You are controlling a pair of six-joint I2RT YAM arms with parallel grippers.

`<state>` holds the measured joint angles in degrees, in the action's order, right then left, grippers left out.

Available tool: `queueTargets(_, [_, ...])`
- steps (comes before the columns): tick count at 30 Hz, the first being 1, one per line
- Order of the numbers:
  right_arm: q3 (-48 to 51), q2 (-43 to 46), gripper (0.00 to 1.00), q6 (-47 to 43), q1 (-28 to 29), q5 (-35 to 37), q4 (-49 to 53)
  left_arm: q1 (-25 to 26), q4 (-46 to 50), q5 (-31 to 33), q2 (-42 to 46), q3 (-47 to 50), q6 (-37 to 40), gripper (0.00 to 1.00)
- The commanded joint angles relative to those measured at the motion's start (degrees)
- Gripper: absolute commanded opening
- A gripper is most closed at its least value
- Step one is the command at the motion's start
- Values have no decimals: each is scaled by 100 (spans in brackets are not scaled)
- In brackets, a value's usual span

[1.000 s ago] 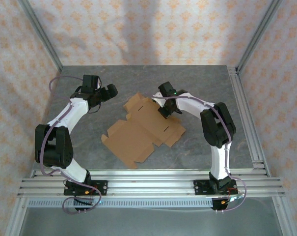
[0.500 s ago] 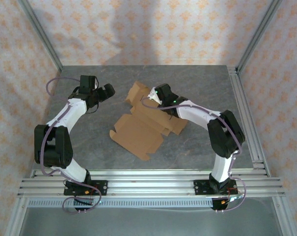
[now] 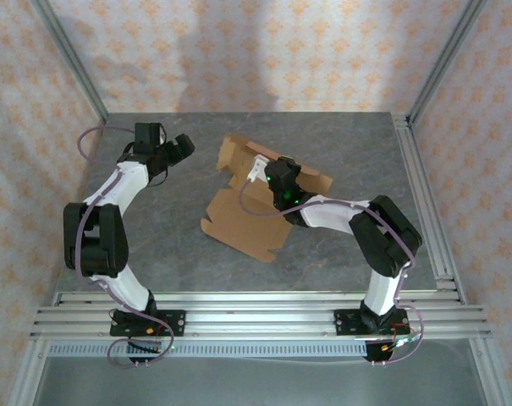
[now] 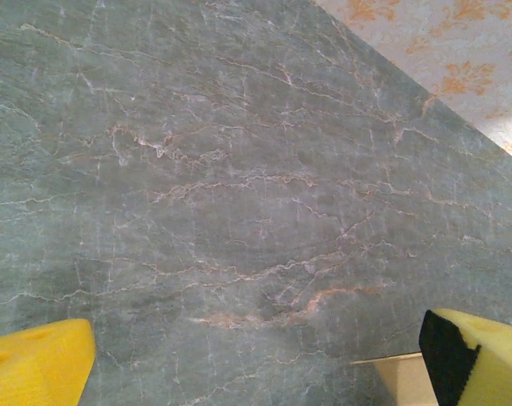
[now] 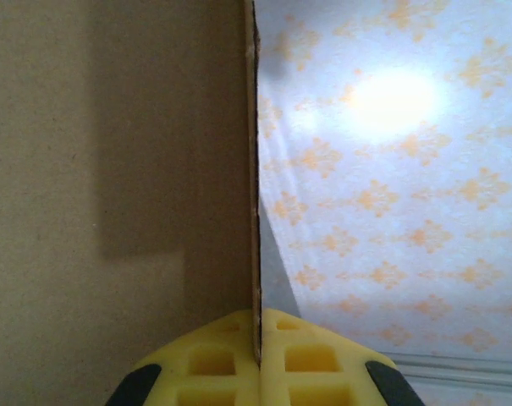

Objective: Fold the paper box

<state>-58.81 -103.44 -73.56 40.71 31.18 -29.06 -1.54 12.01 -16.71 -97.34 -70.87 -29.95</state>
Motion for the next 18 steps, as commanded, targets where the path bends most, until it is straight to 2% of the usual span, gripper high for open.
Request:
queueTargets(1, [257,-104,0,-522,77,415,-1045,-22,-214,-87,-131,-208,102,100])
queueTargets(6, [677,-169,0,-961,86,461,-1863,-25,-380,-77,-399,-246,135,100])
queueTargets(9, [713,-166,0,-1094,86,368,-1883,-33,-369,-165,-737,-515,-25,100])
queueTargets(14, [660,-25,0,-1170,86,235,-1775,8,-310,-939,-1689,-1436,52,96])
queueTargets(18, [686,200,0,-1092,87,-7,-1558,162,185,-1391,-2373,-2367,741,89])
